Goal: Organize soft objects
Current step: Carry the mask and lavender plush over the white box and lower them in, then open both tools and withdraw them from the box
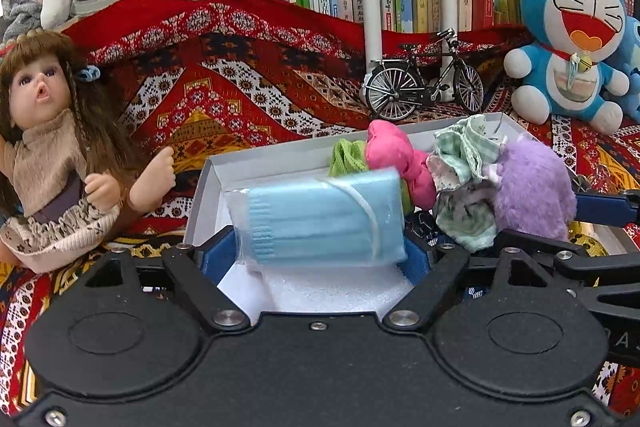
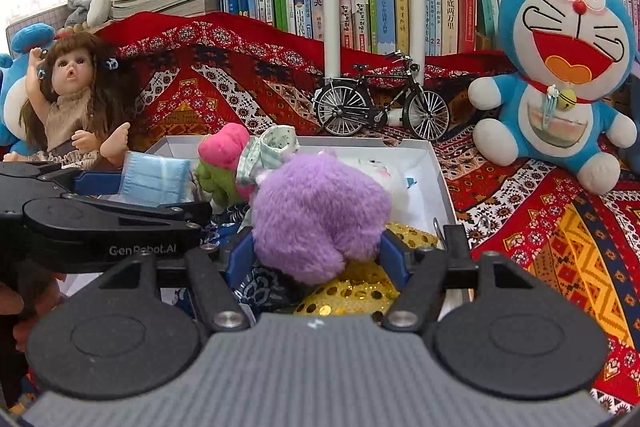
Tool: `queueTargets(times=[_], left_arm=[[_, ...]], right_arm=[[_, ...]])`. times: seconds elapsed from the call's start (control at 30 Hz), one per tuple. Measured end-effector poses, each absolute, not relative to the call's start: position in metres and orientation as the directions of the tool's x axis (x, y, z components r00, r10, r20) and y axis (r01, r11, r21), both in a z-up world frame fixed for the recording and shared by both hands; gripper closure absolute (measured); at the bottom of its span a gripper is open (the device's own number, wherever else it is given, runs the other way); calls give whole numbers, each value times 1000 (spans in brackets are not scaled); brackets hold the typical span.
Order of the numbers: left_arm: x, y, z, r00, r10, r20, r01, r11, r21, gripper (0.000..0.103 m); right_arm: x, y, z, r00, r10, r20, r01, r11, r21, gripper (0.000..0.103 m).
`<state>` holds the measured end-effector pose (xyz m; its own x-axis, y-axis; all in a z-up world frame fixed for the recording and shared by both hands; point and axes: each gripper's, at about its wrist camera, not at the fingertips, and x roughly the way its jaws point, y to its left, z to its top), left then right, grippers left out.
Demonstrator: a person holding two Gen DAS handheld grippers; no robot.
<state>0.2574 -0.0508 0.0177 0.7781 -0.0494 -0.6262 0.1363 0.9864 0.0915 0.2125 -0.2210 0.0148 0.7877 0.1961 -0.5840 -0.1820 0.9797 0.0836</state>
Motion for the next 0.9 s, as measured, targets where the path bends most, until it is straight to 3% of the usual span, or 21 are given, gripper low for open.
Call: queueTargets(times=[0.2, 0.63, 0.9], left_arm=[[252, -48, 19, 774, -62, -630, 135, 988, 69, 21], [216, -42, 40, 804, -96, -587, 158, 986, 54, 8], [174, -31, 57, 821, -124, -558, 157, 988, 11, 6]], right_arm=[[208, -223, 18, 792, 204, -575, -179, 979, 101, 22], [176, -222, 34, 822, 176, -542, -172, 983, 59, 15], [145, -226, 48, 848, 158, -505, -157, 987, 45, 12]])
